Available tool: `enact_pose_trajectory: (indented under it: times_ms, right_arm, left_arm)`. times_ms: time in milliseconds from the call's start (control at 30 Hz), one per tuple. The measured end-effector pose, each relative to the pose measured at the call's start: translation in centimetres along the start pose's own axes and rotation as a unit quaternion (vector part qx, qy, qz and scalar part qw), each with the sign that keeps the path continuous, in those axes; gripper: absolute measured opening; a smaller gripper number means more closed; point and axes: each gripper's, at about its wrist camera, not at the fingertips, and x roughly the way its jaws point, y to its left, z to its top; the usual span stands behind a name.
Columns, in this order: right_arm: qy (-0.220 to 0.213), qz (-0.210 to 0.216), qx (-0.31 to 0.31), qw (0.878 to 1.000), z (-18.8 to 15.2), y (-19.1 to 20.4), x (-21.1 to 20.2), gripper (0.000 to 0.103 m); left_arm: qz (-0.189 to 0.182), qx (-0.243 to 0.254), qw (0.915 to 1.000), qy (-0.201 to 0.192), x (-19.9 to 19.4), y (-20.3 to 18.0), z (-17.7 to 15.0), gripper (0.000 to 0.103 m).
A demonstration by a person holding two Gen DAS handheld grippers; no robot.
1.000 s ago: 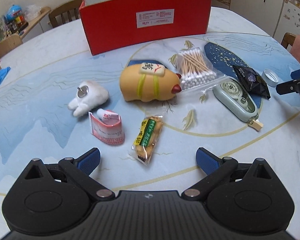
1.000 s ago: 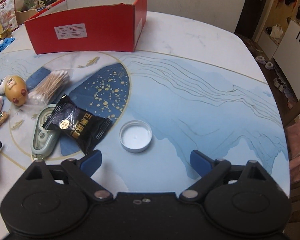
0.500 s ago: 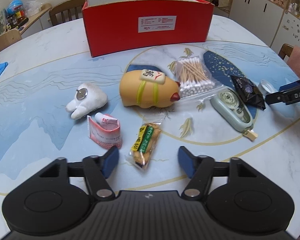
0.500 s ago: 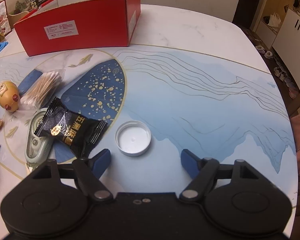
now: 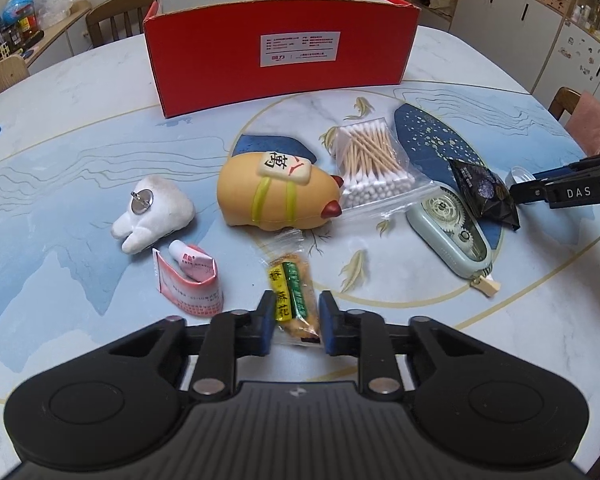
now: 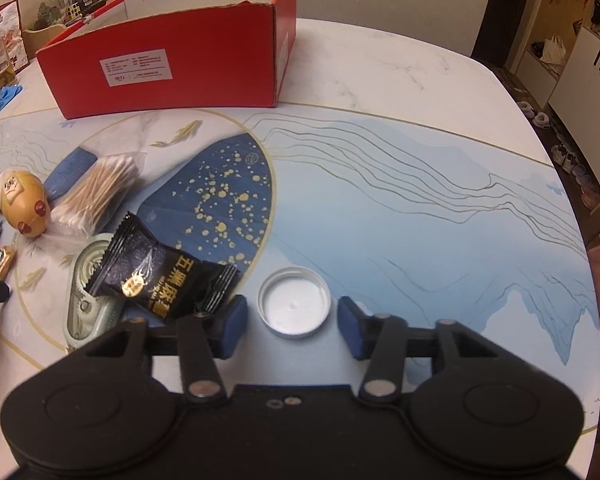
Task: Organize objects
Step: 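Grasp the white round lid with the right tool while the left tool grasps the yellow snack stick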
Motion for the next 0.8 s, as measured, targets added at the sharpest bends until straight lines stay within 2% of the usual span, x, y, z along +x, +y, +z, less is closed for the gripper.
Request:
enact_pose_trajectory:
  times_ms: [367, 800]
  right_arm:
    - [-0.011, 0.004, 0.016, 1.0, 0.0, 0.4, -1.9, 0.038]
    - [-0.037, 0.04, 0.017, 0.998, 2.1, 2.7, -6.9, 0.038]
  left_arm:
    - [-0.007, -0.02, 0.9998, 0.004, -0.6, 0.4, 0.8, 0.021]
    - [-0.051, -0.044, 0.9977, -0.013, -3.7, 1.6, 2.7, 0.02]
